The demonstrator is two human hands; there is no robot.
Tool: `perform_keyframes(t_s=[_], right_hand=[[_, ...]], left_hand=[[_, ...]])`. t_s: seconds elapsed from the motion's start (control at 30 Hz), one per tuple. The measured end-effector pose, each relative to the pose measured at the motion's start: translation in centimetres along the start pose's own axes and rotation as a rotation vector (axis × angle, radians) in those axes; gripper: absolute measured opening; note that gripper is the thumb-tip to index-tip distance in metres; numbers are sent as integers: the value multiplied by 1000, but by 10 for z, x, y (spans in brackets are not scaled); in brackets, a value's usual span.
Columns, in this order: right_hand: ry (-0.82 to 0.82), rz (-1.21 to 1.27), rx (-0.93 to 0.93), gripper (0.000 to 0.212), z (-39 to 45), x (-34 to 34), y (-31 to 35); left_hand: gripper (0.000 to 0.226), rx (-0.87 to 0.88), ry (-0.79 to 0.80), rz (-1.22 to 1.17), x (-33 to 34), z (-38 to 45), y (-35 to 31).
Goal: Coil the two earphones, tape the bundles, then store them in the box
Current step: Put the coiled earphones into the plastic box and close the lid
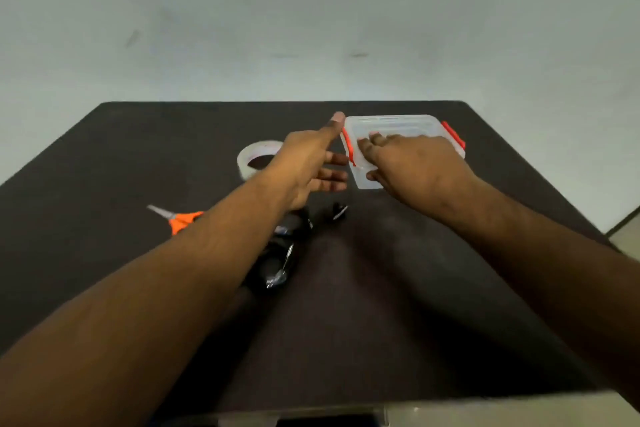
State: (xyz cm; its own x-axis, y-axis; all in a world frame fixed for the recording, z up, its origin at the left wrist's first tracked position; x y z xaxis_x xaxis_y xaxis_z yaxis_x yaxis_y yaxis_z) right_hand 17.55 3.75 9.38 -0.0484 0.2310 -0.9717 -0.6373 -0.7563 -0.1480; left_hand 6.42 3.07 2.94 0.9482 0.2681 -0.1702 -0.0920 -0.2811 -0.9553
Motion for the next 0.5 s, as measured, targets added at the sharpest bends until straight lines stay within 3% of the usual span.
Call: perform_keyframes(t_s=[0.2, 0.27, 0.33, 0.5], right_hand=[[127, 138, -64, 67, -88, 5, 112], [82, 243, -88, 66, -102, -8, 117], [63, 436, -37, 80, -110, -17, 106], [150, 661, 42, 84, -113, 7, 74]], left_hand=[[16, -26, -23, -68, -31, -115, 61], [13, -20, 2, -76, -32, -136, 70], [13, 12, 36, -63, -31, -152, 74], [14, 30, 90, -64, -29, -171, 83]])
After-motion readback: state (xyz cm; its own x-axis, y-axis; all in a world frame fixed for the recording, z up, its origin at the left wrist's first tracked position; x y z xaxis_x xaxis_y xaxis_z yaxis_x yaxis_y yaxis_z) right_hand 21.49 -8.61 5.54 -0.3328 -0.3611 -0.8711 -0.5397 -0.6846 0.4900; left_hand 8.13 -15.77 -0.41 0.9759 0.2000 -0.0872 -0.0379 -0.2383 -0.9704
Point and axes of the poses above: each hand's wrist, its own z-axis towards the middle knuckle, its own x-axis out of the palm, y = z × x, the point moved 10 cm from there along z, towards the middle knuckle, and after that the axes turned 15 degrees about z, right-handed, at the moved point
